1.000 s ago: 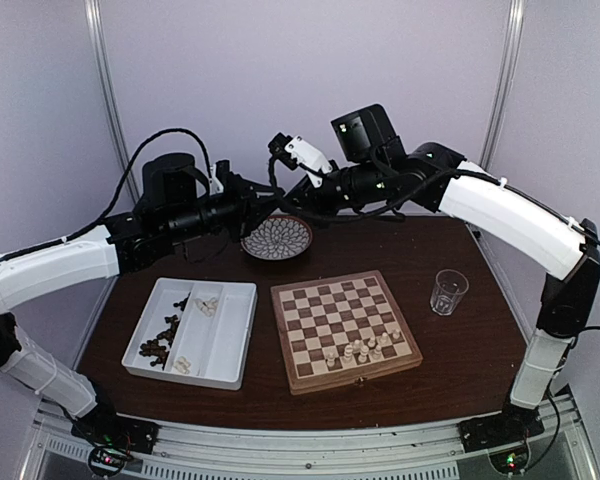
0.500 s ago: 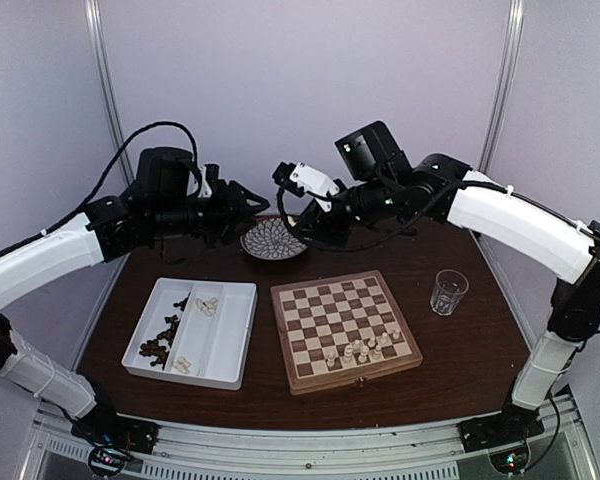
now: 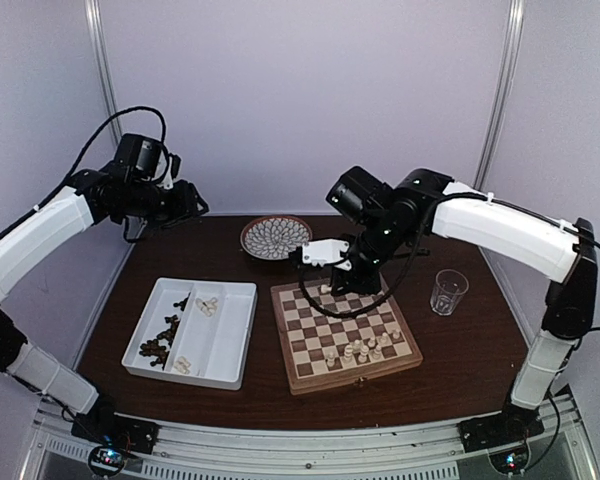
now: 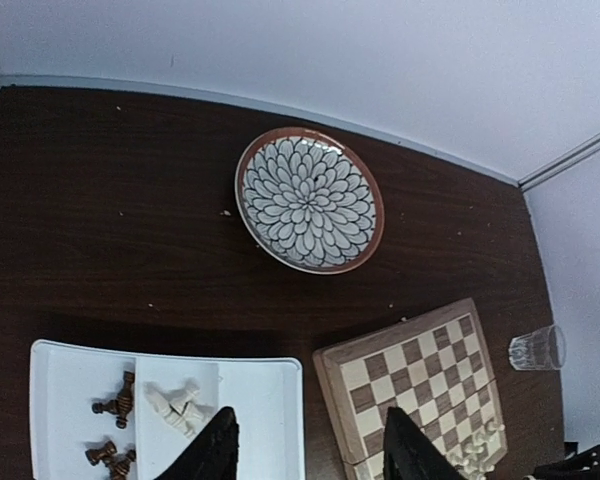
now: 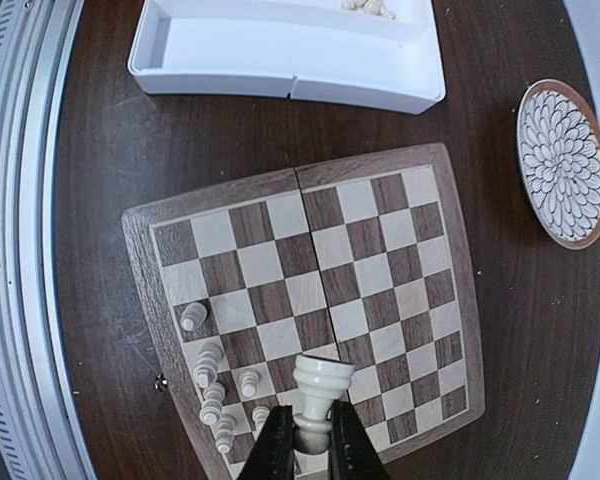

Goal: Set up the chess pieces on the board
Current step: Place the pawn at d2.

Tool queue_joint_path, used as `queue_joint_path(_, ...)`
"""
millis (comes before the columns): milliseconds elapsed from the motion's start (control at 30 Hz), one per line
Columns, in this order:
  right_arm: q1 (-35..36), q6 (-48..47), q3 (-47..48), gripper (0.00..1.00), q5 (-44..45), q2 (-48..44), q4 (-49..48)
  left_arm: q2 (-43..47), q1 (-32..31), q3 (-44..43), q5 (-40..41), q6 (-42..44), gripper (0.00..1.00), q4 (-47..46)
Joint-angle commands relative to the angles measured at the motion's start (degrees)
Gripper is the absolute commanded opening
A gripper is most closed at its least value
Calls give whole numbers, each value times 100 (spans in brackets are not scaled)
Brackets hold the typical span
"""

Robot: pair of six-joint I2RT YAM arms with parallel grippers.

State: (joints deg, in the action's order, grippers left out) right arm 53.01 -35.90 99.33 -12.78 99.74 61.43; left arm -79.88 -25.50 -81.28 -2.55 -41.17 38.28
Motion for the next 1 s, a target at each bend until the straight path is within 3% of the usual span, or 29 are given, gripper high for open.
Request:
queue_joint_path(0, 86, -835, 585, 3, 479, 637, 1241, -166, 21, 12, 551, 1205, 49, -19)
queue_joint_path(467, 491, -1262, 2252, 4, 1523, 2682, 2846, 141, 308, 710, 361, 1835, 50, -343)
queue_joint_path(967, 622, -1174, 2534, 5, 2026, 3512, 3359, 296, 556, 726, -359, 1623, 50, -373)
